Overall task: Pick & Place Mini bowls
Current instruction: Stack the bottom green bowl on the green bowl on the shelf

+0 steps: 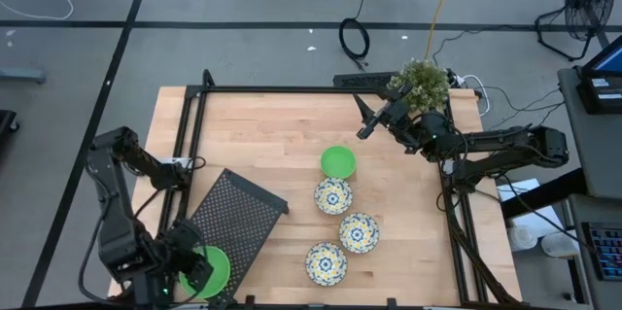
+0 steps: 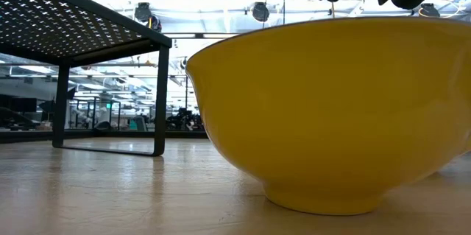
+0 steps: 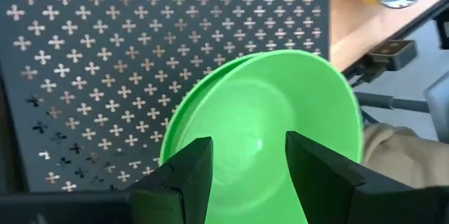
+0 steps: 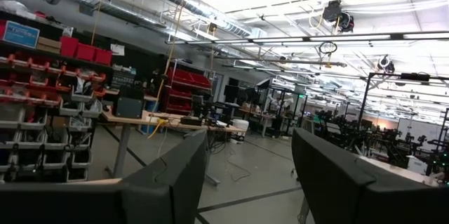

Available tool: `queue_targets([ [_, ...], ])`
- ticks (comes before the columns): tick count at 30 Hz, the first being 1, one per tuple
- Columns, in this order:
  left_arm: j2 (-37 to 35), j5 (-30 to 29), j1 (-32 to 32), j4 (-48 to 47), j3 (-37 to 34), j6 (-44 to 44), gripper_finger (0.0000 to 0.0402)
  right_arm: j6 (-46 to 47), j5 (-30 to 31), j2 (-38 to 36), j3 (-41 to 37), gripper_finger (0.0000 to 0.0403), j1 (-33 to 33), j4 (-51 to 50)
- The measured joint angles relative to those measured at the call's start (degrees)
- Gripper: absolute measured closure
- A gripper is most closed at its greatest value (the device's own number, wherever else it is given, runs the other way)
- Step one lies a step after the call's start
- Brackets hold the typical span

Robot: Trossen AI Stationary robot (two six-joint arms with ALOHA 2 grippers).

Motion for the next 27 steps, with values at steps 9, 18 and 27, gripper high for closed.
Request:
queue_targets([
  [9, 0.0, -0.1, 0.0, -0.4, -0.6, -0.1, 0.022, 0.0, 0.0, 0.0, 0.0, 0.0206, 0.0, 0.0],
  [18, 1.8, 2.5, 0.1, 0.1, -0.8, -0.5, 0.022, 0.0, 0.0, 0.0, 0.0, 0.0206, 0.0, 0.0],
  [27, 3.3, 3.5, 0.1, 0.0, -0.8, -0.1, 0.022, 0.0, 0.0, 0.0, 0.0, 0.0206, 0.0, 0.0],
])
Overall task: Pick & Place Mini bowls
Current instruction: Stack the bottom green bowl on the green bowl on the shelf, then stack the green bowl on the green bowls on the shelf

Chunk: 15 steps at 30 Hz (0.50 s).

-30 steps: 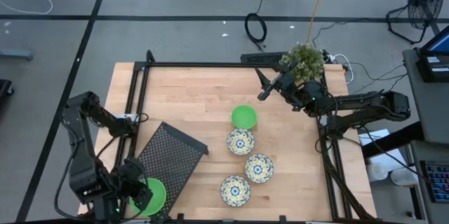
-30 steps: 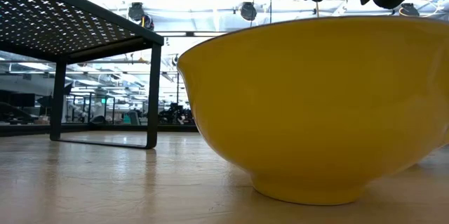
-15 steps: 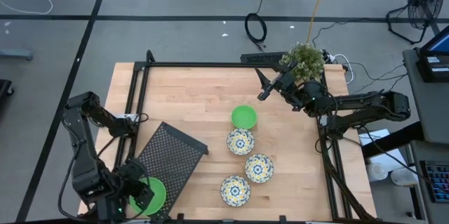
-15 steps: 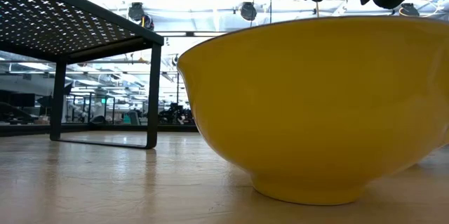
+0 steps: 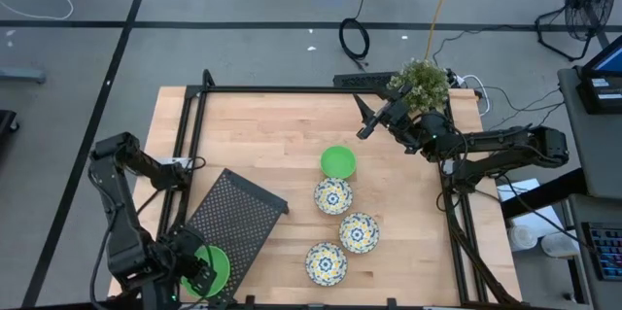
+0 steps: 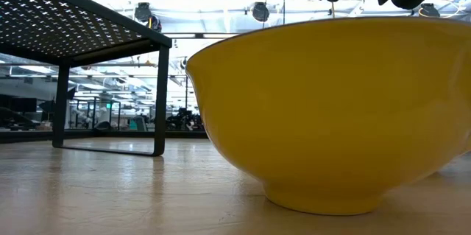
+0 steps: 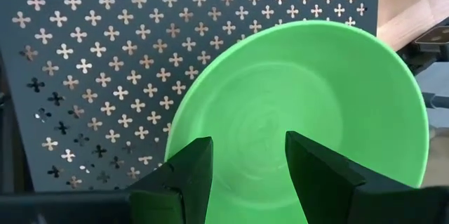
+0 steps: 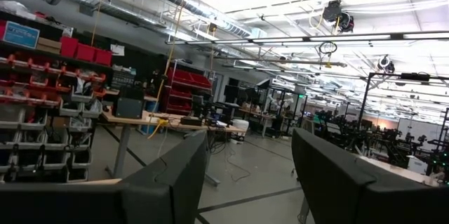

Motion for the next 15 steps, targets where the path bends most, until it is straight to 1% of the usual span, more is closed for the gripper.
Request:
queue_targets([
  [4, -0.6, -0.1, 0.0, -0.2, 0.0, 0.1, 0.022, 0.0, 0.0, 0.0, 0.0, 0.0206, 0.0, 0.0],
  [7, -1.9, -1.7, 0.0, -0.4, 0.0, 0.6, 0.022, 0.0, 0.0, 0.0, 0.0, 0.0206, 0.0, 0.0],
  [10, -3.3, -5.2, 0.0, -0.6, 0.0, 2.3, 0.022, 0.0, 0.0, 0.0, 0.0, 0.0206, 0.0, 0.0],
  [15, -6.3, -14.2, 0.0, -0.8, 0.0, 7.4, 0.022, 0.0, 0.0, 0.0, 0.0, 0.0206, 0.0, 0.0],
])
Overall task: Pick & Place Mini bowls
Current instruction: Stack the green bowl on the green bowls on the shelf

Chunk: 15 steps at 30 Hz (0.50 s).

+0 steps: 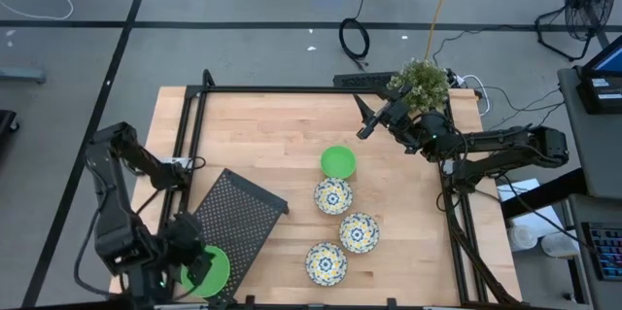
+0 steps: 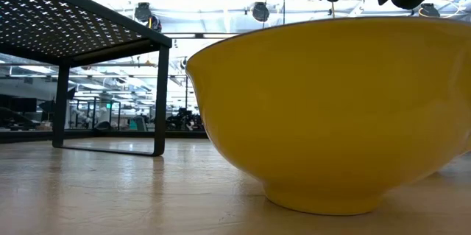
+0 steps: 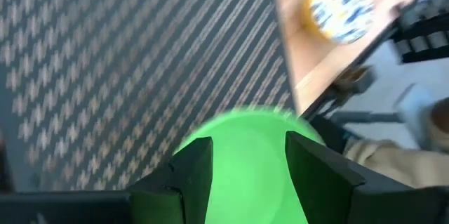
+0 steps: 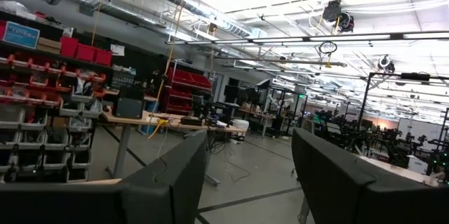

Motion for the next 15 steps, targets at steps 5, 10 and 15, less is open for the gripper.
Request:
queue_targets([
  [5, -3.1, -9.9, 0.9, 0.1, 0.0, 8.6, 0.022, 0.0, 0.0, 0.0, 0.0, 0.0206, 0.0, 0.0],
  [10, -5.4, -25.0, 4.1, 0.3, 0.0, 21.3, 0.022, 0.0, 0.0, 0.0, 0.0, 0.0206, 0.0, 0.0],
  [15, -5.9, -23.9, 12.1, 4.1, 0.0, 37.7, 0.022, 1.5, 0.0, 0.0, 0.0, 0.0206, 0.0, -1.0],
])
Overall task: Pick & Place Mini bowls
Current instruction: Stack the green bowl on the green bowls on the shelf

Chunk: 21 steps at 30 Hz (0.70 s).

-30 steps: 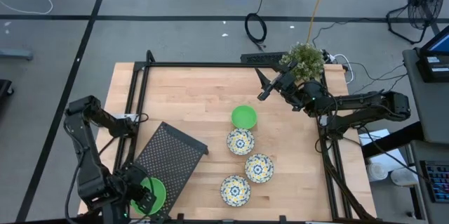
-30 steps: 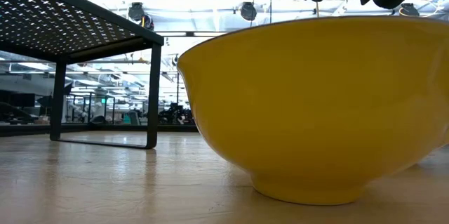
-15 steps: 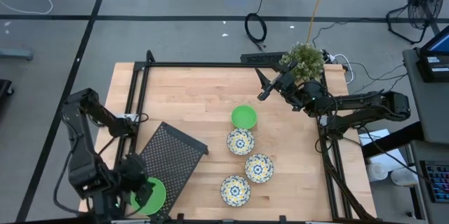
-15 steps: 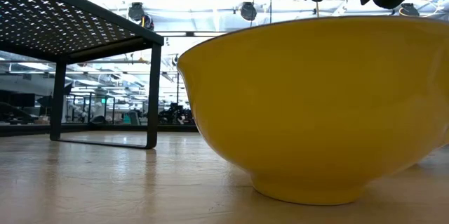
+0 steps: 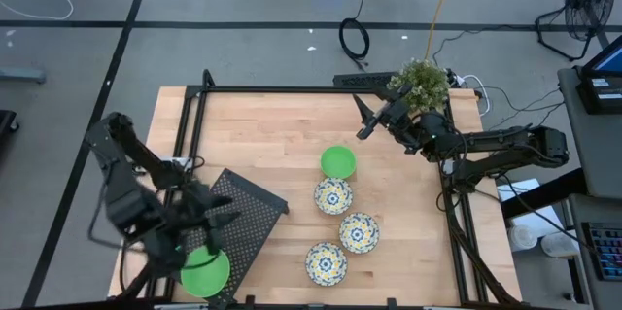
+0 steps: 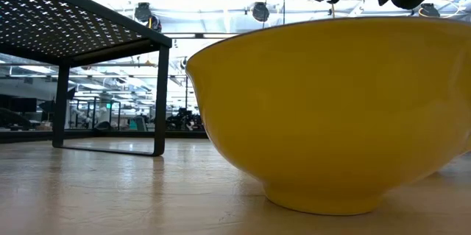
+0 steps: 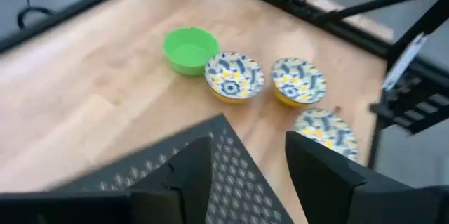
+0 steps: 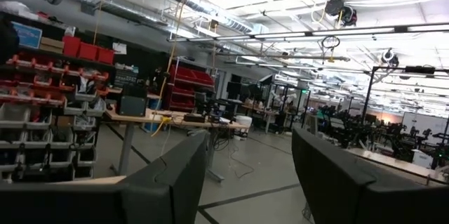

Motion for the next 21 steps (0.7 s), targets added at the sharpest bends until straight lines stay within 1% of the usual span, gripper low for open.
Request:
queue_targets([
  [2, 0.0, 2.1, 3.6, 5.4, 0.0, 10.2, 0.022, 0.0, 0.0, 0.0, 0.0, 0.0206, 0.0, -0.7],
  [4, 0.0, 6.1, 7.2, 13.0, 0.0, 23.2, 0.022, 0.7, 0.0, 0.0, 0.0, 0.0206, 0.0, -1.5],
  [8, 0.0, 18.0, 13.1, 27.3, 0.0, 47.7, 0.022, 3.0, 0.0, 0.0, 0.0, 0.0206, 0.1, -3.6],
  [10, 0.0, 23.7, 15.6, 30.2, 0.0, 56.0, 0.022, 3.2, 0.1, 0.0, 0.0, 0.0206, 0.6, -4.5],
  [11, 0.0, 25.6, 16.7, 30.2, 0.0, 58.6, 0.022, 3.2, 0.1, 0.0, 0.0, 0.0206, 1.0, -4.9],
  [13, 0.0, 26.4, 18.2, 28.3, 0.0, 61.2, 0.022, 3.1, 0.0, -0.5, 0.0, 0.0206, 1.9, -6.6],
  [16, -2.4, 23.2, 18.7, 27.3, -2.1, 63.4, 0.022, 3.3, 0.0, -1.9, 0.0, 0.0206, 3.3, -9.8],
  [18, -5.9, 21.4, 19.2, 29.5, -6.0, 64.1, 0.022, 4.4, 0.0, -3.4, 0.0, 0.0206, 3.9, -13.0],
  [21, -13.5, 20.6, 20.3, 35.0, -15.6, 64.1, 0.022, 6.9, -0.2, -5.4, 0.1, 0.0206, 4.3, -18.0],
])
